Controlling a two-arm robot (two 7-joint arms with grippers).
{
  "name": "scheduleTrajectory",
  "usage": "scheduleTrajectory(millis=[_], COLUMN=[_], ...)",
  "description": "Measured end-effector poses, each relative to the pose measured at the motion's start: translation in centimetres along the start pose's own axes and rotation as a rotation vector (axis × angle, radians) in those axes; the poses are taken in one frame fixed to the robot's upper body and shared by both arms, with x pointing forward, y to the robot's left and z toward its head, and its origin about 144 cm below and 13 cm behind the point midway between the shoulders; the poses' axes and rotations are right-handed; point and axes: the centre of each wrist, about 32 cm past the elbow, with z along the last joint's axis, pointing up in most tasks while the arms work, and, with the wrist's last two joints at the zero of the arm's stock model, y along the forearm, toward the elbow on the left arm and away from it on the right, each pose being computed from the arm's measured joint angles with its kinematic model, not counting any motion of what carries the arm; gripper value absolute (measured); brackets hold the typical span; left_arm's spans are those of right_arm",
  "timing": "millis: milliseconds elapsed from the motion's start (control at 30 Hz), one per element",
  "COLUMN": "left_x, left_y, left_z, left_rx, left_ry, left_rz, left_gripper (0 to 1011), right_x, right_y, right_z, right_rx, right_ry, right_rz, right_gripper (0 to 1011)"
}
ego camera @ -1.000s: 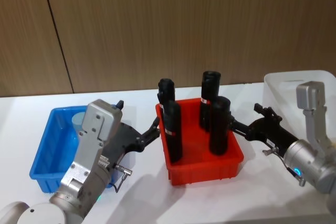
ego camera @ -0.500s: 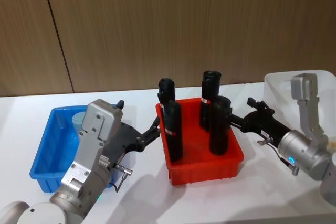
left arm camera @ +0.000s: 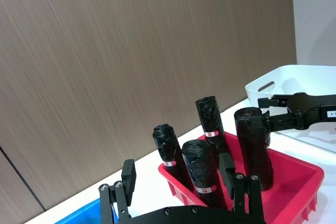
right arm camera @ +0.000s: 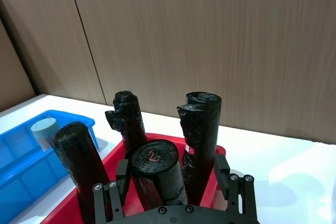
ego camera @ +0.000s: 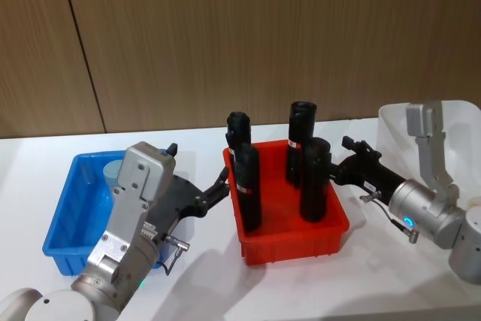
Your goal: Pick the cotton swabs from the blue box and place them into the white box.
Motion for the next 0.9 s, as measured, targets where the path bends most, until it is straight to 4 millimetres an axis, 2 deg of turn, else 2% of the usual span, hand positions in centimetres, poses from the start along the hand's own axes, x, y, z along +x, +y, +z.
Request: scheduleTrajectory(millis=[733, 900], left_x=[0.0, 0.0], left_y=[0.0, 0.0], left_z=[0.0, 0.0], left_rx=[0.0, 0.0], left_ry=[0.0, 0.0], left_rz=[0.0, 0.0], left_gripper=[1004, 1004], right_x=[0.3, 0.3], right_y=[1.7, 2.3], right_z=[-0.2, -0.3], right_rx=[-0.012, -0.018], right_ry=[-0.011, -0.022], right_rz=[0.083, 0.094], right_gripper=[1002, 940])
